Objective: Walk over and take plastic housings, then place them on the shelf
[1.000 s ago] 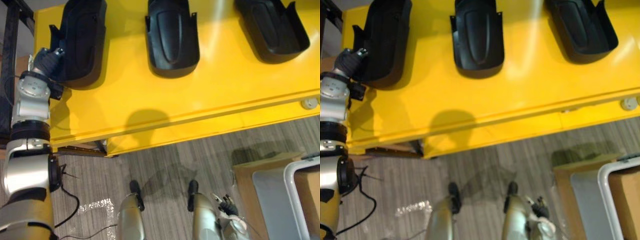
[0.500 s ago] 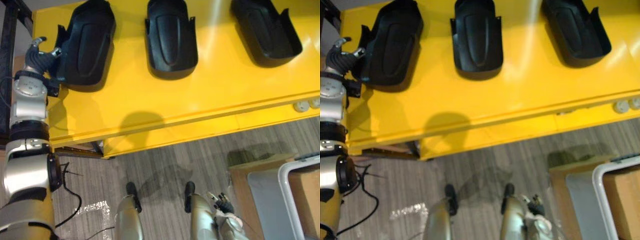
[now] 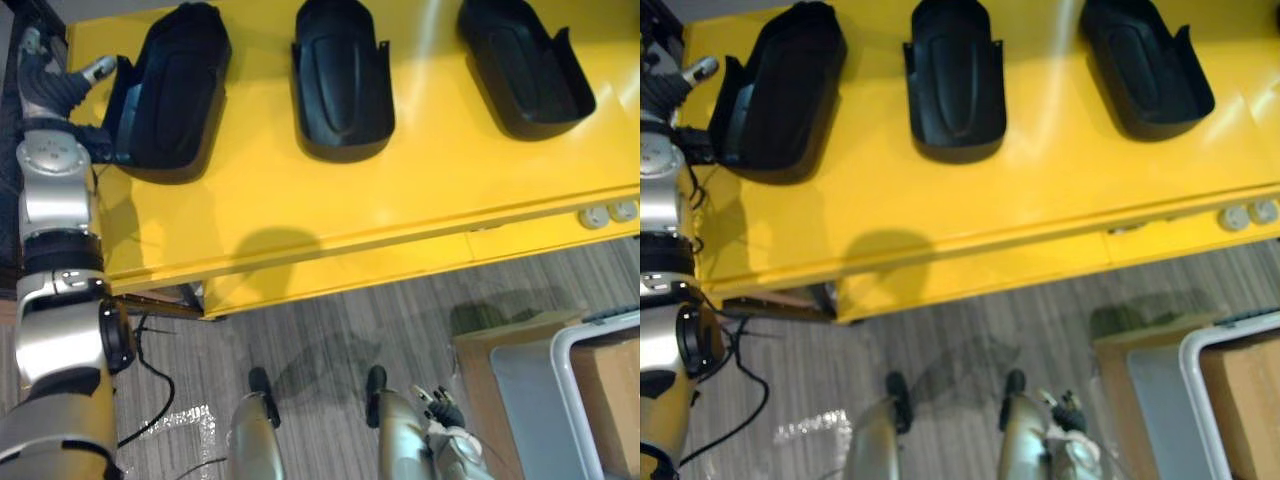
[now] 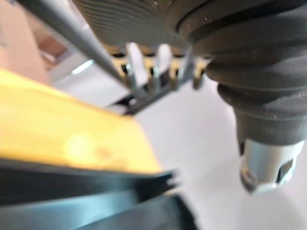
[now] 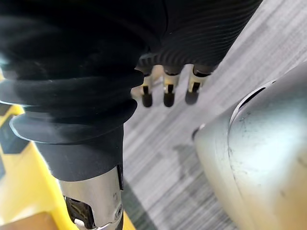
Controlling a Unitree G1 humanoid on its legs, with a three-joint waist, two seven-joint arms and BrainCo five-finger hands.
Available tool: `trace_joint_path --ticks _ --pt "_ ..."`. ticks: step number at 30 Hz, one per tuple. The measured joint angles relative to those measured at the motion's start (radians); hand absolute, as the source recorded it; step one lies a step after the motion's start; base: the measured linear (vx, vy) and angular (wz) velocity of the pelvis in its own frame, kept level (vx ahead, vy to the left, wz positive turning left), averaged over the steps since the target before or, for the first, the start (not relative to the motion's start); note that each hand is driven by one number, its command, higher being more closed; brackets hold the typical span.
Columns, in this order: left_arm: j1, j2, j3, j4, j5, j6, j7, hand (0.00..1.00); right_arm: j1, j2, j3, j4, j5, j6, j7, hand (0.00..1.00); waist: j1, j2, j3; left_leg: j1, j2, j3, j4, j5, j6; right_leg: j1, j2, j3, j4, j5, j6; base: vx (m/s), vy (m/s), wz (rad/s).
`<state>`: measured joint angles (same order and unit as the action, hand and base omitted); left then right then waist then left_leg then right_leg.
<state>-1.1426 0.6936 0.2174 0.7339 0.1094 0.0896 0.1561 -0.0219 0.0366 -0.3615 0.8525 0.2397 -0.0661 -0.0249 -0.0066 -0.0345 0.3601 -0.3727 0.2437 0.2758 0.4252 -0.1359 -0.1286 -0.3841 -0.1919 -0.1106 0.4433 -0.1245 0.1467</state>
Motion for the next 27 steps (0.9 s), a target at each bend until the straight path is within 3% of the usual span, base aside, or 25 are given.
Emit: trace_joint_path --ticks 3,7,11,14,19,27 --pt "0.001 0.001 -0.024 -0.087 -0.034 -0.014 0.04 0.0 0.002 0.0 -0.001 0.0 0.0 -0.001 -0.002 0.0 0.0 0.001 0.0 -0.007 -0.003 -0.003 0.005 -0.003 0.004 0.0 -0.004 -0.002 -0.001 0.0 0.0 -0.02 0.007 0.04" --pt "0.121 -0.008 -0.038 -0.406 -0.062 -0.048 0.145 0.0 0.015 -0.001 -0.008 -0.01 -0.003 -0.007 -0.021 0.0 0.0 0.013 -0.007 -0.016 -0.005 -0.01 0.02 -0.01 0.008 0.001 -0.006 -0.005 0.0 -0.001 0.001 -0.01 0.001 0.03" --pt "0.372 -0.132 0.012 -0.718 -0.054 -0.097 0.253 0.0 0.04 -0.018 -0.03 -0.02 -0.02 -0.026 -0.034 0.0 0.0 0.067 -0.038 -0.024 -0.009 -0.014 0.04 -0.029 0.013 0.004 -0.014 -0.007 0.005 -0.007 0.006 0.01 0.01 0.02" --pt "0.547 -0.257 0.048 -0.883 -0.039 -0.154 0.31 0.0 0.051 -0.021 -0.046 -0.02 -0.029 -0.046 -0.054 0.0 -0.002 0.079 -0.045 -0.019 -0.008 -0.016 0.043 -0.037 0.01 0.004 -0.014 -0.004 0.02 -0.022 0.002 0.0 0.001 0.01" --pt "0.681 -0.351 0.056 -0.936 0.027 -0.175 0.338 0.0 0.058 -0.024 -0.049 -0.006 -0.062 -0.058 -0.068 0.0 -0.006 0.079 -0.045 -0.013 -0.006 -0.016 0.045 -0.041 0.007 0.006 -0.008 0.002 0.016 -0.024 0.0 -0.01 -0.019 -0.04" --pt "0.777 -0.365 0.178 -0.899 0.023 -0.172 0.342 0.0 0.057 -0.027 -0.049 -0.001 -0.097 -0.059 -0.069 0.0 -0.005 0.079 -0.045 -0.018 0.008 -0.017 0.068 -0.055 0.004 0.006 0.004 0.005 0.017 -0.024 0.0 0.01 -0.006 -0.03"
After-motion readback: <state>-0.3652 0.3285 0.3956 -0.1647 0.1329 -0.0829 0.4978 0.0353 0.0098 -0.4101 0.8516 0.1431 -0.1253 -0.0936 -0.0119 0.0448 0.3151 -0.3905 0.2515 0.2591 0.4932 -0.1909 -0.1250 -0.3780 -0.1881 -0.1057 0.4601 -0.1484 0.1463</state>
